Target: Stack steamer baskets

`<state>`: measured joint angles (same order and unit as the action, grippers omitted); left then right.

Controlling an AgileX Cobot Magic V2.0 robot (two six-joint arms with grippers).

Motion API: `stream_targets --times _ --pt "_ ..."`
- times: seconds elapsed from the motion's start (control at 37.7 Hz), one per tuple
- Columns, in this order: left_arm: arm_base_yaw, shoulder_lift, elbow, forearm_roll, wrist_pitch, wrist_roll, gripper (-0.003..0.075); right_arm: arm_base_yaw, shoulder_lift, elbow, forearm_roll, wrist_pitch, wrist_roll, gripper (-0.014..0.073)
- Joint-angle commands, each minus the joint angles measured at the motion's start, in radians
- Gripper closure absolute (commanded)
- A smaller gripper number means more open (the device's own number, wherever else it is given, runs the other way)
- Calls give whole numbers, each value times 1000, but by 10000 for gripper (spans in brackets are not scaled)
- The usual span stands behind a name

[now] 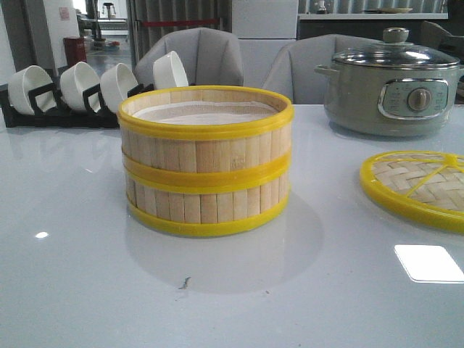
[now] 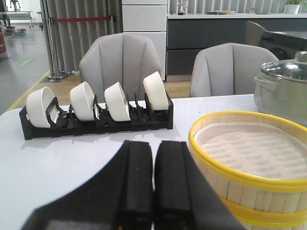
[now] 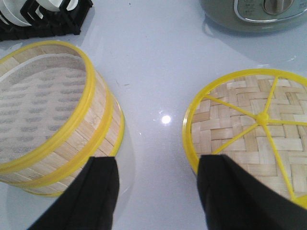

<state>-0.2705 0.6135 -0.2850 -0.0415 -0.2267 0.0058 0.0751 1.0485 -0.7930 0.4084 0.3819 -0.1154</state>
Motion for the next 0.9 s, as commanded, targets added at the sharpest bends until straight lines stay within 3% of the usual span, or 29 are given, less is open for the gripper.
stream_targets --times 0.0,0.37,0.48,0.58,0.64,0.88 --pt "1 6 -29 -1 -97 3 624 1 -13 -37 6 -60 -10 118" --pt "1 6 -29 -1 -95 3 624 1 -13 -37 6 -41 -10 137" --pt "1 6 -29 -1 -95 3 624 1 -13 -37 6 -28 -10 297" --pt "1 6 -29 -1 -93 3 624 1 -13 -37 6 -3 -10 559" --pt "1 6 -29 -1 -93 3 624 1 -13 -37 6 0 -10 524" --pt "1 6 -29 -1 -93 3 624 1 -13 -37 6 9 -10 519"
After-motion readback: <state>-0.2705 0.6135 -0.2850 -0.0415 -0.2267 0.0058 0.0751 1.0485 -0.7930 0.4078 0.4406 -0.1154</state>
